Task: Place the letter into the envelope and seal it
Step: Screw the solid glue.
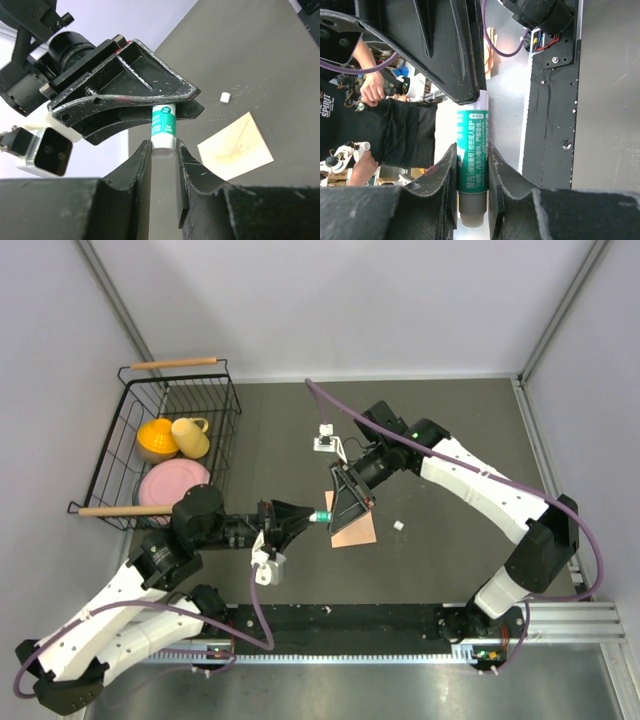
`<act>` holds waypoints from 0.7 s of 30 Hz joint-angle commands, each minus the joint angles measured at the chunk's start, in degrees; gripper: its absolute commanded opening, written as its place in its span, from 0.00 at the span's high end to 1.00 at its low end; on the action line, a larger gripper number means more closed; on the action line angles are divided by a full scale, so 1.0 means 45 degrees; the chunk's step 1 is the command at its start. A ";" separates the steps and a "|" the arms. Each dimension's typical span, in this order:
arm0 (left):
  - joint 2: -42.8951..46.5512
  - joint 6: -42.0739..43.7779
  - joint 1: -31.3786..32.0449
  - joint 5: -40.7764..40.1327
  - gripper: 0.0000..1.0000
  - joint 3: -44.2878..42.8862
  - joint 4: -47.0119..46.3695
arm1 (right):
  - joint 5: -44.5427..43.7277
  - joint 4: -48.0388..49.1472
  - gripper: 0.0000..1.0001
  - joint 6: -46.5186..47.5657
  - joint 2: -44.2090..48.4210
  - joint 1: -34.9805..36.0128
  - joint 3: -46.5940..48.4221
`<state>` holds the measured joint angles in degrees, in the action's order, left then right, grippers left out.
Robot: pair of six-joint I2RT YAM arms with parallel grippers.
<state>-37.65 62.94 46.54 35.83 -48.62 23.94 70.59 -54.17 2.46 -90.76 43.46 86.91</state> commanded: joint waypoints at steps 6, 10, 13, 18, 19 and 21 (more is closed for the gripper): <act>-0.1398 -0.7119 -0.0302 0.1274 1.00 -0.1383 -0.0708 | -0.2591 0.0300 1.00 0.2162 0.1124 0.0126 0.1114; -0.2722 -1.6297 -0.2779 0.3360 1.00 -0.1032 -0.3305 | -0.5369 0.0339 1.00 0.4957 0.2062 0.0321 0.1584; -0.3971 -2.1960 -0.4228 0.4710 1.00 -0.0583 -0.5822 | -0.7379 0.0903 1.00 0.7085 0.3095 0.1179 0.0962; -0.5130 -2.8880 -0.4678 0.5301 1.00 0.1075 -0.9783 | -1.1481 0.4592 1.00 0.9704 0.5068 0.3226 -0.1849; -0.5188 -2.9024 -0.4814 0.5202 1.00 0.1059 -0.9097 | -1.2512 0.5235 1.00 1.0230 0.5555 0.3445 -0.2240; -0.5402 -2.9179 -0.4971 0.5200 1.00 0.0922 -0.8544 | -1.3047 0.6038 1.00 1.0527 0.5852 0.3720 -0.2868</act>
<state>-60.18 -49.67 26.20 61.17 -45.98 -9.23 19.62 -43.44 40.25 -68.75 55.55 76.71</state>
